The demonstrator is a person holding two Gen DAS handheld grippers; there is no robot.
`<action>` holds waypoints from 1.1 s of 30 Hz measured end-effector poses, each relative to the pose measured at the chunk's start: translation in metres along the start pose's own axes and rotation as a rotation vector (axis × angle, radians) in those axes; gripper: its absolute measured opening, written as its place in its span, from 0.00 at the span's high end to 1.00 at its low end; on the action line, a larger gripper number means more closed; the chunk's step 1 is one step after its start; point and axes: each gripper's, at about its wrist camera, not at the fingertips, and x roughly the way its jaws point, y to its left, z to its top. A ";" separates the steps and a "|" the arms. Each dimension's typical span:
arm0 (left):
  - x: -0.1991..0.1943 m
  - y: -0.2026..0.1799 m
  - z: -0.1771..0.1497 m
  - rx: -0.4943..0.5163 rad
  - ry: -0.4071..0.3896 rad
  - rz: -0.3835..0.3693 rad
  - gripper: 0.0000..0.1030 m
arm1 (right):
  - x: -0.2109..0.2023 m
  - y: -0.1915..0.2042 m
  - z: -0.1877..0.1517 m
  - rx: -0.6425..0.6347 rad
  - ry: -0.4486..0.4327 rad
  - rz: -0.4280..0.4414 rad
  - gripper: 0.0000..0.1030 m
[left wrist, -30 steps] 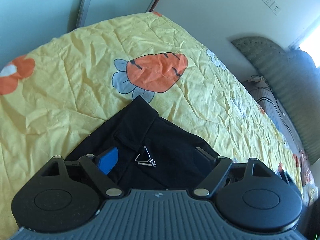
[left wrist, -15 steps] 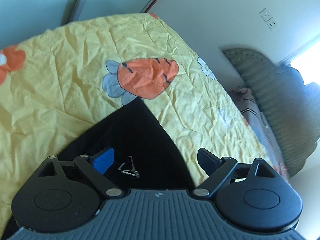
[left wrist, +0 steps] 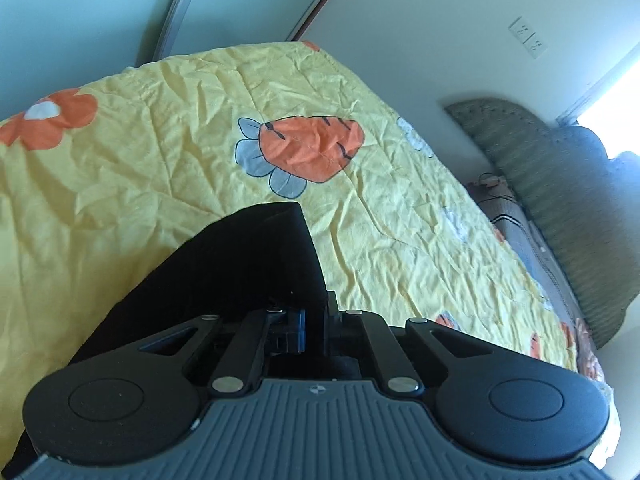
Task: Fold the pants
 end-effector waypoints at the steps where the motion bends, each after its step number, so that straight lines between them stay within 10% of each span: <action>1: -0.005 0.002 -0.004 -0.004 -0.001 -0.014 0.94 | -0.001 0.000 -0.005 -0.008 0.026 -0.033 0.31; 4: -0.020 0.011 -0.012 -0.036 0.006 -0.062 0.94 | -0.003 -0.007 -0.019 -0.003 0.092 -0.070 0.32; 9: -0.045 0.023 -0.026 -0.031 0.003 -0.119 0.94 | -0.011 -0.031 -0.041 0.105 0.211 -0.172 0.91; 20: -0.099 0.068 -0.072 0.145 0.017 -0.044 0.94 | -0.148 0.040 -0.014 0.236 0.114 0.044 0.93; 33: -0.103 0.076 -0.098 0.242 0.012 0.068 0.94 | -0.157 0.075 -0.019 0.336 0.150 0.139 0.93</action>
